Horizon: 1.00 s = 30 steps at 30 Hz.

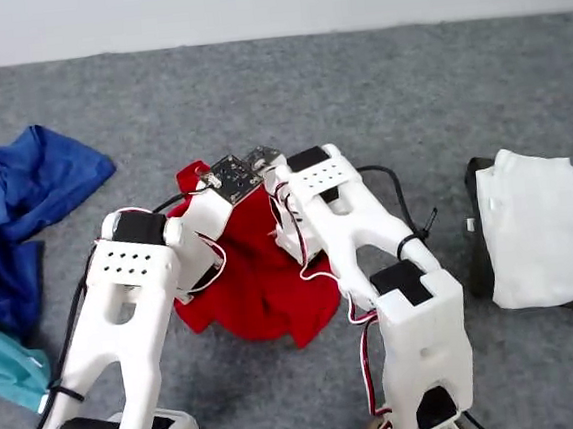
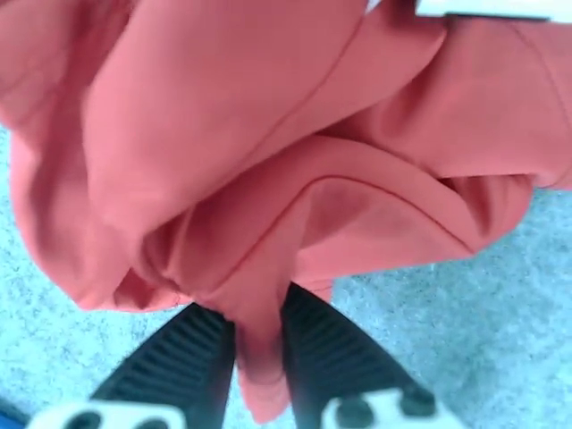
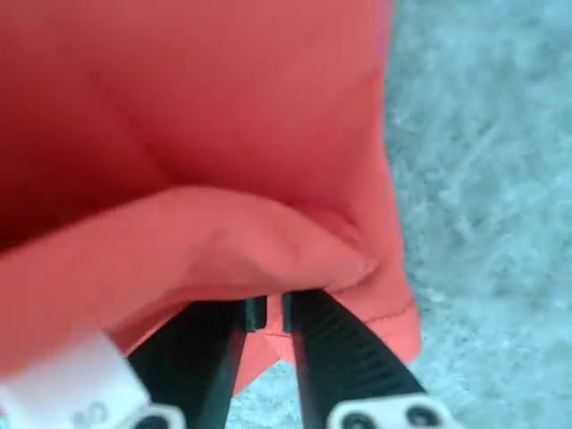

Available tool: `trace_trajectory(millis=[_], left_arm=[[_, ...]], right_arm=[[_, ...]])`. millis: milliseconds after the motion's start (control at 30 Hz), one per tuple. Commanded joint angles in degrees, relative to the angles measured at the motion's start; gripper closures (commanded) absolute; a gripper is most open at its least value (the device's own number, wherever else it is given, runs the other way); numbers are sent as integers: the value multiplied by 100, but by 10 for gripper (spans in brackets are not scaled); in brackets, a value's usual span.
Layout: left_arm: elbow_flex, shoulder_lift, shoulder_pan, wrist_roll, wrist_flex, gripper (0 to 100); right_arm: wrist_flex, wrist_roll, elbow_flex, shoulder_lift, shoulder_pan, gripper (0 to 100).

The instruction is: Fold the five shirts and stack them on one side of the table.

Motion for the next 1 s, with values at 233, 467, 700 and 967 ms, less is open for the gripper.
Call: trace_trajectory(millis=[233, 467, 700, 967], left_arm=[[-22, -141, 44, -79, 44, 978], [-4, -141, 44, -79, 53, 978], [312, -141, 53, -79, 9, 976], [330, -132, 53, -79, 9, 975]], right_arm=[[585, 70, -360, -1253, 75, 988], [127, 62, -352, -1130, 75, 892], [13, 79, -360, -629, 48, 802], [-277, 70, -369, -136, 22, 807]])
